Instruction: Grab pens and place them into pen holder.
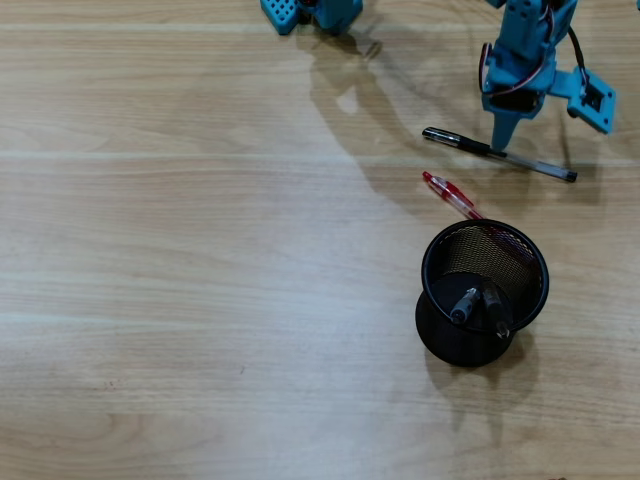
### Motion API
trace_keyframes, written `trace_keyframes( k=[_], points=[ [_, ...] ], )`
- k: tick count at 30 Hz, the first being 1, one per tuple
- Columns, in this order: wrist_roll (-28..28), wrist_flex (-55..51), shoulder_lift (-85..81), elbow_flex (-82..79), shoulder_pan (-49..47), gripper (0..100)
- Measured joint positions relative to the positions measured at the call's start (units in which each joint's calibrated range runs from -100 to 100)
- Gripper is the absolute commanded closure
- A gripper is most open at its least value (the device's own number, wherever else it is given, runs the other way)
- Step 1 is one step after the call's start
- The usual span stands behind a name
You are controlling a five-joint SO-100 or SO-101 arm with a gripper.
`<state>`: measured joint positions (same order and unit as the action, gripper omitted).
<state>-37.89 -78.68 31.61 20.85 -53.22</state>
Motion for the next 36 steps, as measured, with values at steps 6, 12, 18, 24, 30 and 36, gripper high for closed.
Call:
trace_keyframes(
  k=[6,12,18,24,30,36],
  points=[
    [-1.8,4.8,4.7,0.2,-1.0,84],
    [-2.6,8.5,7.0,1.8,-1.3,85],
    [-4.0,8.9,7.1,2.0,-1.0,98],
    [-4.6,8.7,7.1,2.0,-1.3,98],
    [-4.6,8.6,6.3,1.9,-1.4,98],
    [-4.5,1.9,-1.4,2.3,0.6,98]
  ],
)
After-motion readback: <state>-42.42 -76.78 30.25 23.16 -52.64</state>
